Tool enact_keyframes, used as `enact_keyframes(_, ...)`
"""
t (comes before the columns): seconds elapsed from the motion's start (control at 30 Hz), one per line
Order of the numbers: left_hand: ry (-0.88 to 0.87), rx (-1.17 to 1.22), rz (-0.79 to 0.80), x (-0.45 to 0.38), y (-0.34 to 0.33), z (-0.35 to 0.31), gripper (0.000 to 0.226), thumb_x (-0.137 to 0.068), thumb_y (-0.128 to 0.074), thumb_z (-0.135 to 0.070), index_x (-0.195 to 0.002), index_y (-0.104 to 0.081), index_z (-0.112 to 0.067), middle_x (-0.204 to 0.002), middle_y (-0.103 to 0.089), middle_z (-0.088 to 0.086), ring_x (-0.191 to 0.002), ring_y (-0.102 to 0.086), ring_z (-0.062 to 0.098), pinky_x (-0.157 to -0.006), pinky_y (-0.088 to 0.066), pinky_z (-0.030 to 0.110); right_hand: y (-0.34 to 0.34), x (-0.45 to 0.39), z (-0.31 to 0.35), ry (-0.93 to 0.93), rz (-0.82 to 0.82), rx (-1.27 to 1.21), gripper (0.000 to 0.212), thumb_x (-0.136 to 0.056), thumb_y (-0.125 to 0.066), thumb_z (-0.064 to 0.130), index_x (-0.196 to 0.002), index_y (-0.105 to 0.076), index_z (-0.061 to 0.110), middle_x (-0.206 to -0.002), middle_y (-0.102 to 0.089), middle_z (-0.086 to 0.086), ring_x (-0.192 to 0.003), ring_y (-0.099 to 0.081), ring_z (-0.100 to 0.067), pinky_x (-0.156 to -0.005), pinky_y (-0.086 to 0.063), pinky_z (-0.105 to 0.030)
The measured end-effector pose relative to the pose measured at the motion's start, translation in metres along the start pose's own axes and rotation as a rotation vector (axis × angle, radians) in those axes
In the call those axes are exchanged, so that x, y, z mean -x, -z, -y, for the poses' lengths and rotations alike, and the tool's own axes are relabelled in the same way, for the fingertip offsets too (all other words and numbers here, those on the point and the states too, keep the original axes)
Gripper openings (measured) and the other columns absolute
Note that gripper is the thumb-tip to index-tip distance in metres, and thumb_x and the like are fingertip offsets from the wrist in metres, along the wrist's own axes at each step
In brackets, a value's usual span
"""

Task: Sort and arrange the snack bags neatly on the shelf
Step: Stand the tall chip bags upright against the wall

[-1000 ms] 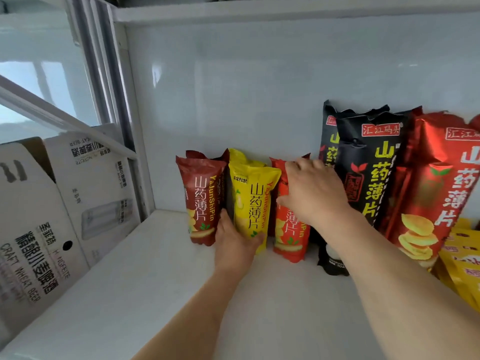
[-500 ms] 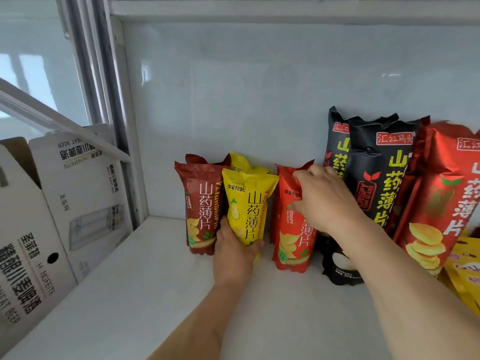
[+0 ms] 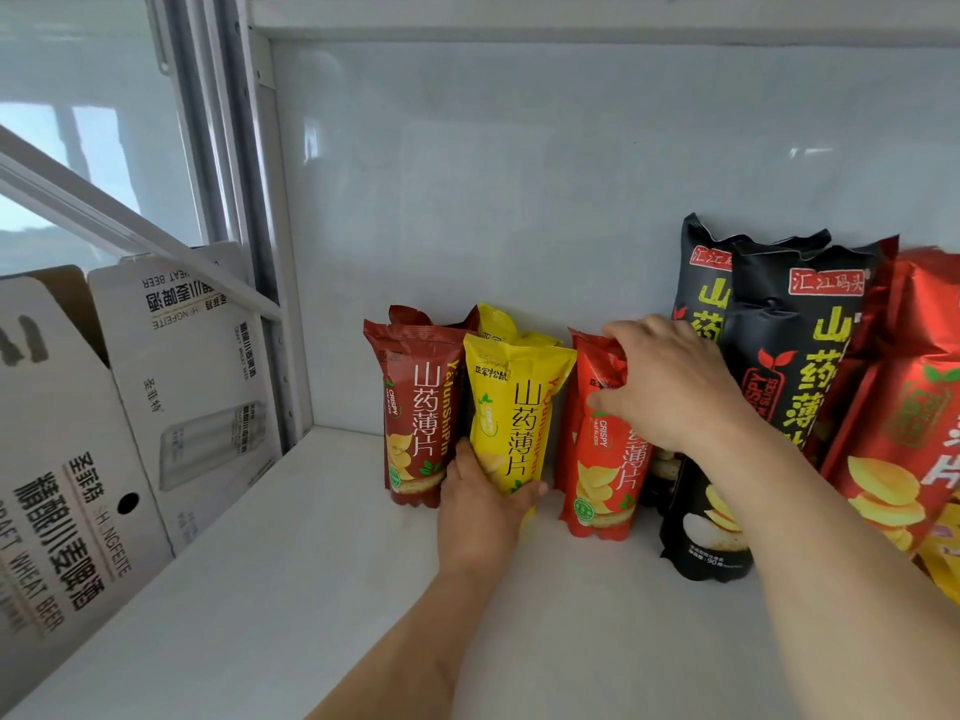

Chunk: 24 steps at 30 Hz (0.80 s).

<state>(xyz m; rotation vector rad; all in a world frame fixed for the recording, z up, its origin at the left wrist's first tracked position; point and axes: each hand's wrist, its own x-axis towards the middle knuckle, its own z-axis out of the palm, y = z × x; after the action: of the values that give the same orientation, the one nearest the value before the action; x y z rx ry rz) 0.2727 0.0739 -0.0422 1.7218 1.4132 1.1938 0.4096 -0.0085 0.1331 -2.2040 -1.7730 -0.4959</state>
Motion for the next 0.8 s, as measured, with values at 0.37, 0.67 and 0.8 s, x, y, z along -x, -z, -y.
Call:
enact_keyframes(0.37,-0.188,-0.039,-0.280,0.008,0.036,-0.018,0.076,-0.084,-0.060,-0.066,-0.144,-0.048,-0.021,-0.135,-0.055,-0.003,-0.125,-0.052,0.017,-0.098,-0.051,0.041,0.005,-0.071,0.033,0.096,0.049,-0.319,0.054,-0.094,-0.057,0.050,-0.137,-0.053,0.018,-0.140,-0.055,-0.004,-0.127,-0.051,-0.025,-0.106,-0.041,-0.045)
enact_keyframes(0.67,-0.209,0.178,-0.545,-0.008,0.054,-0.005,0.089,-0.077,-0.058,-0.068,-0.146,-0.042,-0.014,-0.151,-0.032,0.002,-0.142,-0.029,0.018,-0.114,-0.030,0.037,-0.017,-0.131,0.053,0.067,0.273,-0.120,0.054,-0.085,-0.064,0.060,-0.111,-0.070,0.013,-0.110,-0.067,-0.008,-0.101,-0.061,-0.027,-0.092,-0.051,-0.041)
enact_keyframes(0.8,-0.154,0.184,-0.488,-0.014,0.054,-0.001,0.095,-0.078,-0.061,-0.073,-0.150,-0.038,-0.015,-0.155,-0.029,0.002,-0.145,-0.025,0.018,-0.117,-0.031,0.041,-0.019,-0.146,0.060,0.068,0.357,-0.129,0.059,-0.080,-0.070,0.060,-0.106,-0.072,0.008,-0.099,-0.069,-0.008,-0.092,-0.064,-0.025,-0.075,-0.049,-0.030)
